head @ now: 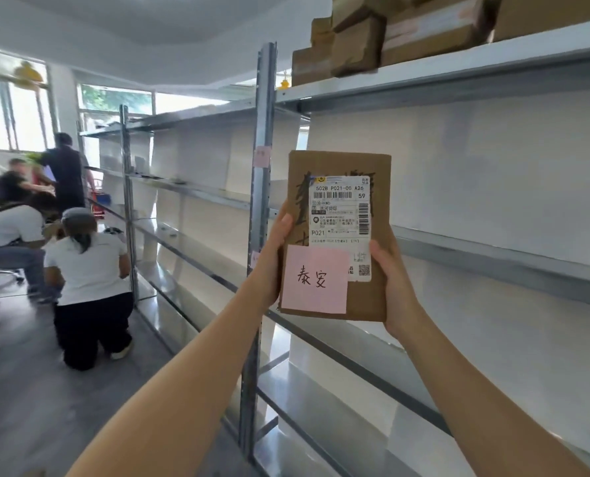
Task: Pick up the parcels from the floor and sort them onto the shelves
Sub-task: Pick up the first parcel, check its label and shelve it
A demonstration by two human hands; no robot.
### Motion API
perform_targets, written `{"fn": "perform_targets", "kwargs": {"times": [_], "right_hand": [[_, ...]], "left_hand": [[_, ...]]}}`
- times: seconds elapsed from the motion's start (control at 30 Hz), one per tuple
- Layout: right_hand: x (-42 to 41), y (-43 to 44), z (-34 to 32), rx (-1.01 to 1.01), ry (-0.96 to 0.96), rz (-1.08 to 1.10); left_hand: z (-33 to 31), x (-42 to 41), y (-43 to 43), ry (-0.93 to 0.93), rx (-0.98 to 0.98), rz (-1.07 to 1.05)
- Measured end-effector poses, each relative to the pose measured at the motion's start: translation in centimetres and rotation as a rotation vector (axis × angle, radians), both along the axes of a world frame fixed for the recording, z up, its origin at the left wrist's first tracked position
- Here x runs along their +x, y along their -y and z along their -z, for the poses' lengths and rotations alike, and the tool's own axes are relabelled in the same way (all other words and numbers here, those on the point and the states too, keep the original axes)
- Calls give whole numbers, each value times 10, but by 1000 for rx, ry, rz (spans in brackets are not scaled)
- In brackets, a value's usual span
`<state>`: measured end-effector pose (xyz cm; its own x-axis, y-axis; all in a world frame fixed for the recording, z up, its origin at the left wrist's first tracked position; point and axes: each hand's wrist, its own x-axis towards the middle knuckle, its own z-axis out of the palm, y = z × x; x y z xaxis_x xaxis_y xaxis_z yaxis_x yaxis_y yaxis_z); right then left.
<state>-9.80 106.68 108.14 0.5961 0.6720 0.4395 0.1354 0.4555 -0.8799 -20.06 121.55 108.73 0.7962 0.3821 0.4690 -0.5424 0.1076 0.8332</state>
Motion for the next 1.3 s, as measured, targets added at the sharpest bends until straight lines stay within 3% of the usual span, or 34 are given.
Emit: {"fn": "perform_targets", "kwargs": {"times": [0.37, 0.67, 0.87, 1.13, 1.3], "right_hand": [[68, -152, 55, -89, -37, -115], [133, -277, 146, -497, -248, -297], [190, -319, 207, -661, -404, -241], [325, -385, 207, -837, -291, -85], [393, -430, 201, -1068, -148, -100]], "left_hand": [[71, 61, -152, -68, -119, -32], [181, 106, -250, -386, -460, -195], [244, 160, -294, -558, -585, -232], [266, 290, -346, -597, -686, -248], [294, 364, -369, -606, -882, -483]]}}
